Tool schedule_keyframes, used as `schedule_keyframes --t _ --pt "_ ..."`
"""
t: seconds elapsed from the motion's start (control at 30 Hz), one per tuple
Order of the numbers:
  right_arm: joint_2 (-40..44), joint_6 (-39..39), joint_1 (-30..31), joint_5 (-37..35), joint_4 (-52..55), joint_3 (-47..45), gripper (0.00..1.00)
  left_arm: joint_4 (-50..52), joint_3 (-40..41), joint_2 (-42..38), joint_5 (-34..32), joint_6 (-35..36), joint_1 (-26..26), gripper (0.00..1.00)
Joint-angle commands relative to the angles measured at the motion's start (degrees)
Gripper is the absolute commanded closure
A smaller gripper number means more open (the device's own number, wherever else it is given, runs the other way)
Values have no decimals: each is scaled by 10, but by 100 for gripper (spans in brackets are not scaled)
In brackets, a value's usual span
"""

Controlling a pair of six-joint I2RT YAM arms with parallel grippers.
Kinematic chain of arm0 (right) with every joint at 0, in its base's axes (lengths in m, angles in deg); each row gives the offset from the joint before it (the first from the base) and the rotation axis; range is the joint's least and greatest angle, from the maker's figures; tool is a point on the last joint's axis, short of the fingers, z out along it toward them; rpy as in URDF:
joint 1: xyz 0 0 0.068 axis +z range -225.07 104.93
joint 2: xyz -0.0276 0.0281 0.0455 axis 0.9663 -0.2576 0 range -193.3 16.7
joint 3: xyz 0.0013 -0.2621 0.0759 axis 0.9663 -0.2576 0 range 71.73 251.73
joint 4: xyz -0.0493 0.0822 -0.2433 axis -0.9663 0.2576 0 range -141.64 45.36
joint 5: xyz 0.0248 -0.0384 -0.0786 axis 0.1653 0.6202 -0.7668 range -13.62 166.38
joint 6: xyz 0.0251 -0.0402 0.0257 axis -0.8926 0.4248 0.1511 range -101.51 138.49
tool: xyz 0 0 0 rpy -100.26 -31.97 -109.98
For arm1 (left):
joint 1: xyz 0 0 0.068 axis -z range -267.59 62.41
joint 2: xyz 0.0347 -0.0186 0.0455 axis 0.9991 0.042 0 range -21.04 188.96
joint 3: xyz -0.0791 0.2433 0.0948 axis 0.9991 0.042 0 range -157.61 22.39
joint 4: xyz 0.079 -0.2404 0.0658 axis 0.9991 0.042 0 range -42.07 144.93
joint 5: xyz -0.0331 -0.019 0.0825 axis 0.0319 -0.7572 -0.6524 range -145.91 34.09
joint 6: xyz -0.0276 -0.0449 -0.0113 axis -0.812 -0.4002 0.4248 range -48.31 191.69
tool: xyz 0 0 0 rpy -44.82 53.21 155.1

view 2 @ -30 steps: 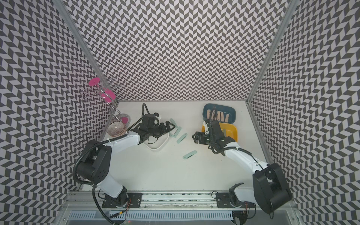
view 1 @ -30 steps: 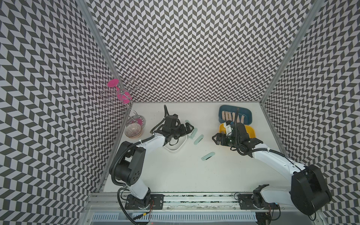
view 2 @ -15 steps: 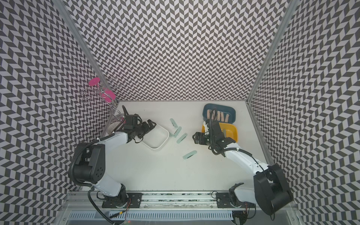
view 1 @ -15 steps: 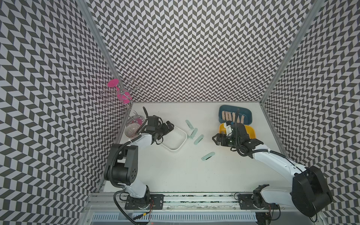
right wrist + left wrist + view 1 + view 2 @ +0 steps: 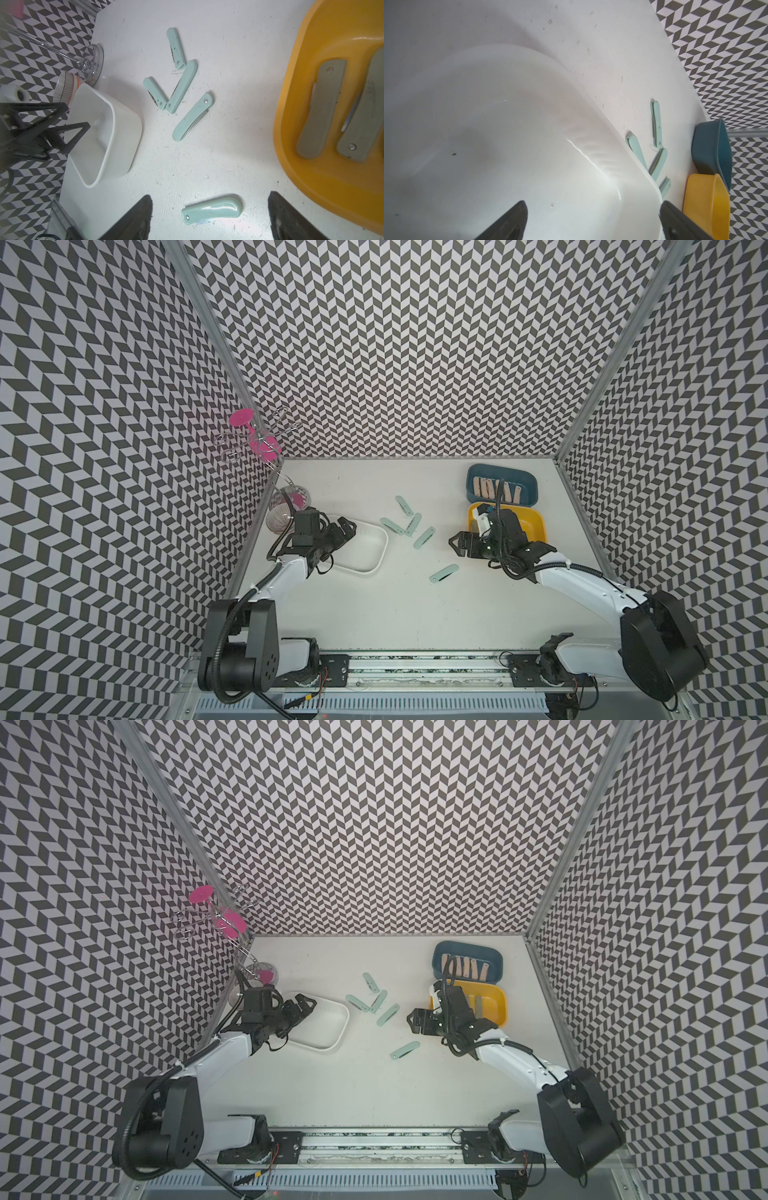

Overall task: Place the fruit knives into the storage box by color
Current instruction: Move the storage box to the center of the board.

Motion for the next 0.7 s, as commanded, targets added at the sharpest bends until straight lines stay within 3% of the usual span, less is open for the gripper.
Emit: schedule_keyframes --t 0.0,0.23,0.5,0.67 --pt "-5 -7 8 0 -34 -8 15 8 33 -37 6 -30 -1 0" --pt "-5 -9 16 -4 -34 -10 15 16 85 -119 2 -57 -1 0" --pt "-11 -10 26 -8 -33 -6 15 19 31 -115 23 -54 2 0" --pt "-6 -8 27 -14 -29 -10 15 14 -2 -109 25 -40 30 0"
